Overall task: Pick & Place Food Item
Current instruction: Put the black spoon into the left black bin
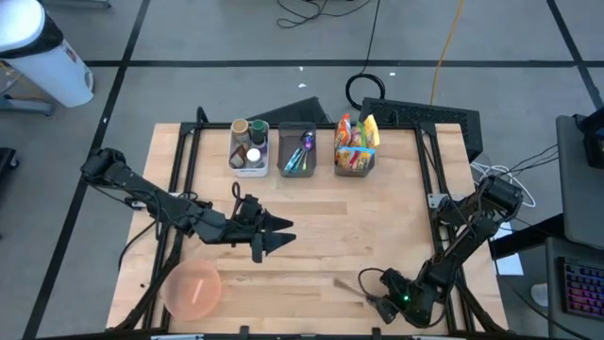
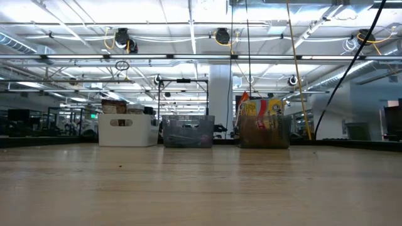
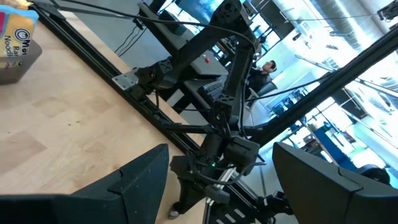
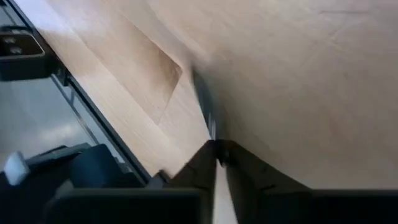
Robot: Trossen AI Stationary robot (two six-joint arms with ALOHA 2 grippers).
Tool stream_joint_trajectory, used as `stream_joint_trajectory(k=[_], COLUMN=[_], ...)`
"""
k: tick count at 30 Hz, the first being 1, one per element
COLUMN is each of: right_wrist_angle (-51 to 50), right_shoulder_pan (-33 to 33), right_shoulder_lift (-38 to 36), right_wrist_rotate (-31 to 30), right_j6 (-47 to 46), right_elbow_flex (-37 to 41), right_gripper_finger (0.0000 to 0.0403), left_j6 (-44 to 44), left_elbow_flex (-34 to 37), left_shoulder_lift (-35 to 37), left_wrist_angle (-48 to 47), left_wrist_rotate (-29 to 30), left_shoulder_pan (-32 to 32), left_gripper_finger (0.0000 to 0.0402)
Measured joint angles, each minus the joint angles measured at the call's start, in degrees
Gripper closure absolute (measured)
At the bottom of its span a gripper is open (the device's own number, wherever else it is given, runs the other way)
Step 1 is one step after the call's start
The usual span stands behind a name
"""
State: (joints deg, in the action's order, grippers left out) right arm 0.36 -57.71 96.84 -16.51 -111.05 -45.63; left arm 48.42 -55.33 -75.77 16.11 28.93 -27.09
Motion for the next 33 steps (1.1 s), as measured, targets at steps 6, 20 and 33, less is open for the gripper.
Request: stream_joint_trajectory(k=[6, 20, 33], right_wrist_angle=[0.7, 1.5, 1.6], right_shoulder_pan=[0.1, 3.6, 15.2], right_shoulder_lift=[0.1, -11.9, -26.8], right_wrist_rotate=[0.0, -3.4, 1.5], right_j6=[3.1, 16.6, 31.0], right_elbow_flex=[0.1, 0.1, 0.0], right_gripper_finger=[0.0396, 0.0402, 0.0402], left_j6=[0.0, 0.6, -16.3], left_elbow_flex=[0.0, 0.0, -20.4], left_shoulder_lift=[0.0, 0.0, -2.0], left_wrist_angle=[-0.1, 0.8, -22.6], left_wrist_rotate=[0.2, -0.5, 1.3], left_shoulder_pan=[0.0, 0.0, 0.4], left_gripper_finger=[0.0105, 0.0105, 0.0106])
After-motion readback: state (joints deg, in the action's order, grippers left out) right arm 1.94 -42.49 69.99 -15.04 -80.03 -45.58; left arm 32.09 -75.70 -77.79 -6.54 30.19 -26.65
